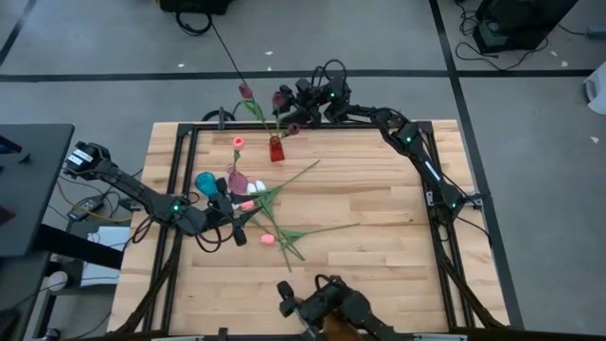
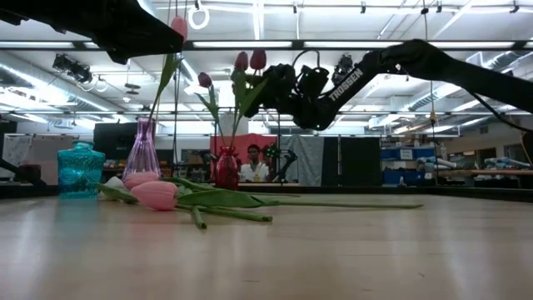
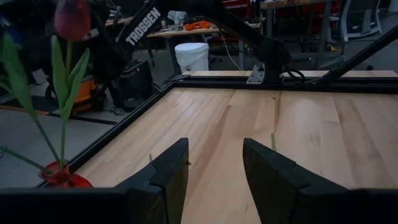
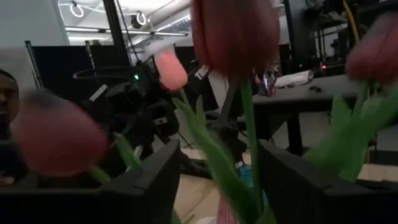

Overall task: Sort flowers into vase by color
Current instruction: Put the dark red flower into the red vase, then put the pink flower into the purple vase

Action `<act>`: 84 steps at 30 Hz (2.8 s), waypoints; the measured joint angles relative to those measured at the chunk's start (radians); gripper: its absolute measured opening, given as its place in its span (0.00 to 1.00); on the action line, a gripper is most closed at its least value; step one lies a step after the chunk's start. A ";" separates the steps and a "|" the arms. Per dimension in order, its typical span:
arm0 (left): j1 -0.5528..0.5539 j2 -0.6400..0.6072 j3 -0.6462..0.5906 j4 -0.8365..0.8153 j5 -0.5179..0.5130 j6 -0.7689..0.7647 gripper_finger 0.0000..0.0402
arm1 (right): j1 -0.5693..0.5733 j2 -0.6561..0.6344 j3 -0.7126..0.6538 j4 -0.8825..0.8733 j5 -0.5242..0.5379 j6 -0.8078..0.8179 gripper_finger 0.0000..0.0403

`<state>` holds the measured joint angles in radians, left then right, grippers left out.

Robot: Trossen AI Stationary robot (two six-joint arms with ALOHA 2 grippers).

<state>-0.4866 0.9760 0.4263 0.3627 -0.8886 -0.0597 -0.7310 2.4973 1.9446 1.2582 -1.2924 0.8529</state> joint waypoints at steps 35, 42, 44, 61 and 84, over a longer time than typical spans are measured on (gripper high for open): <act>0.000 0.000 0.000 -0.001 -0.003 -0.005 0.39 | -0.149 -0.031 -0.007 -0.079 -0.056 -0.016 0.50; 0.000 0.000 0.000 -0.005 -0.002 -0.023 0.39 | -0.188 -0.031 -0.010 -0.135 -0.120 0.001 0.50; 0.000 0.000 0.000 -0.012 -0.002 -0.026 0.39 | -0.197 -0.031 -0.022 -0.151 -0.119 0.002 0.50; 0.000 0.000 0.000 -0.017 0.001 -0.031 0.39 | -0.230 -0.031 0.095 0.261 0.189 0.284 0.50; 0.000 0.000 0.000 0.009 -0.004 -0.049 0.39 | 0.243 -0.358 0.202 0.130 0.064 0.330 0.49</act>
<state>-0.4866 0.9764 0.4263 0.3721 -0.8931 -0.1090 -0.4884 2.1391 2.1464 1.3885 -1.2280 1.1827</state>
